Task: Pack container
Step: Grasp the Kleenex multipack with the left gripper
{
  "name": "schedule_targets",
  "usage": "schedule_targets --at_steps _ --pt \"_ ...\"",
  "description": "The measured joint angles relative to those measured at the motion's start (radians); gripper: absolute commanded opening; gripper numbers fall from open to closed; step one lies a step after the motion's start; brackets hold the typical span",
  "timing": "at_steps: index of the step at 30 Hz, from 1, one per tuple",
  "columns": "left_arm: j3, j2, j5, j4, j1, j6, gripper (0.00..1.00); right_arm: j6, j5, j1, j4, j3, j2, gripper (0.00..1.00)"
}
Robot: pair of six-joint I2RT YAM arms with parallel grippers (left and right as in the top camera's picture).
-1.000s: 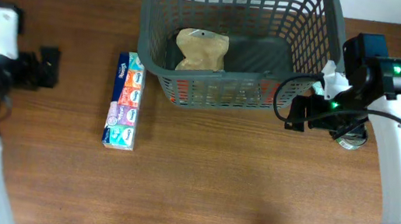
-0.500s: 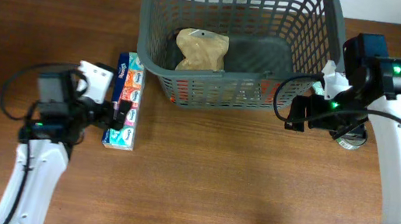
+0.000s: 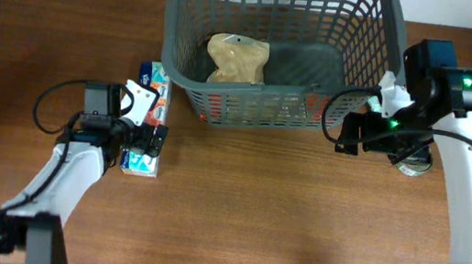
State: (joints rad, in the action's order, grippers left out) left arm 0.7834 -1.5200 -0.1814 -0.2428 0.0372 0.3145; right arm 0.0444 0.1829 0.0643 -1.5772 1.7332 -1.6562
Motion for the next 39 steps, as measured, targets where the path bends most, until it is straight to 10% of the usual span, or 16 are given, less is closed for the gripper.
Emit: schedule_targets --at_steps 10,15,26,31,39 --pt "-0.001 -0.117 0.008 0.064 0.000 -0.005 1.00 0.001 0.000 0.000 0.000 0.000 0.000 0.99" --pt "-0.001 -0.150 0.007 0.072 -0.005 -0.016 0.60 0.000 0.000 0.000 0.000 0.000 0.000 0.99" --pt "-0.001 -0.151 0.014 0.079 -0.004 -0.051 0.38 0.000 0.000 0.000 0.000 0.000 0.000 0.99" --pt "-0.001 -0.150 0.014 0.079 -0.004 -0.089 0.02 0.001 0.000 0.000 0.000 0.000 0.000 0.99" --pt "0.087 0.003 0.039 -0.096 0.010 -0.149 0.02 0.001 0.000 0.000 0.000 0.000 0.000 0.99"
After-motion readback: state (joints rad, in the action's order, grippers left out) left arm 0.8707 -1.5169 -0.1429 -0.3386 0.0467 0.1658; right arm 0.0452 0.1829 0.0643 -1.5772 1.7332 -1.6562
